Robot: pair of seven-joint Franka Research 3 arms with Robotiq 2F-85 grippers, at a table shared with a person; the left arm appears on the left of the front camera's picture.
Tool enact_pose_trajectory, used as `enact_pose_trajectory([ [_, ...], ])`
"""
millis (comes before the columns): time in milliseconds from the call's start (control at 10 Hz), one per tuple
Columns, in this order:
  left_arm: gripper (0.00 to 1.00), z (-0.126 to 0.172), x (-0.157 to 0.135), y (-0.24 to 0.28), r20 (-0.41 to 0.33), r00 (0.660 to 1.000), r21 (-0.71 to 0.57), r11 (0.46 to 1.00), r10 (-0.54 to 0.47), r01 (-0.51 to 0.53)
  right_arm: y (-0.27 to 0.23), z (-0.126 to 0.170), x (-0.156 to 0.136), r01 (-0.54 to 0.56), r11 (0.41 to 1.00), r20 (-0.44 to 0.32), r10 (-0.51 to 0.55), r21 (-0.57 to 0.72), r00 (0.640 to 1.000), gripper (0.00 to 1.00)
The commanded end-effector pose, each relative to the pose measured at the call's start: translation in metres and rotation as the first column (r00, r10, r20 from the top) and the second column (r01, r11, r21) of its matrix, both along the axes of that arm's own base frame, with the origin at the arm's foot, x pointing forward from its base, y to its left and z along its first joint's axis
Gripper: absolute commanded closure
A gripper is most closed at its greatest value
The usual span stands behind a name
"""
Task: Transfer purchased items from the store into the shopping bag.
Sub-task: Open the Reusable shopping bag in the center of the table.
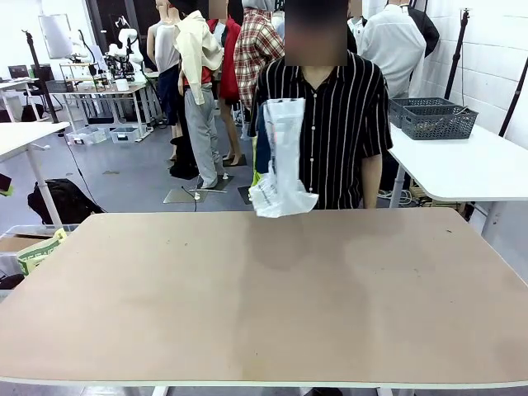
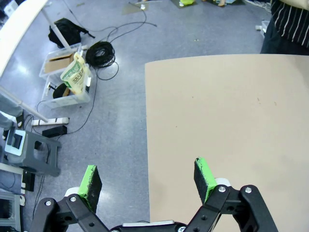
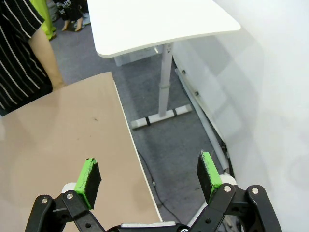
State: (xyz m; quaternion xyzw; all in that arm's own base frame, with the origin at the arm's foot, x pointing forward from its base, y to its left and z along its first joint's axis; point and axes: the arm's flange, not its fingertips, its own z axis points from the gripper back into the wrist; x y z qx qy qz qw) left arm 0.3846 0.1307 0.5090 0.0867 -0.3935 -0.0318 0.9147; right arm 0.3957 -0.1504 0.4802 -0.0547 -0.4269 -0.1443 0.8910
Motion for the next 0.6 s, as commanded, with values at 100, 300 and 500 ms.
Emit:
enact_pose_trajectory([
  [100, 0.00, -0.0002, -0.0010, 0.0027, -0.002, 1.000, 0.006, 1.000, 0.002, -0.002, -0.0018, -0.0022, -0.0008, -0.004, 1.000, -0.013, 0.004, -0.006, 1.000, 0.00],
  [300, 0.00, -0.0002, -0.0010, 0.0027, -0.002, 1.000, 0.006, 1.000, 0.002, -0.002, -0.0018, -0.0022, -0.0008, -0.004, 1.000, -0.013, 0.004, -0.006, 1.000, 0.00],
  [500, 0.00, -0.0002, -0.0010, 0.0027, -0.002, 1.000, 0.006, 1.000, 0.002, -0.002, -0.0018, -0.0022, -0.0008, -0.004, 1.000, -0.013, 0.004, -0.006, 1.000, 0.00],
])
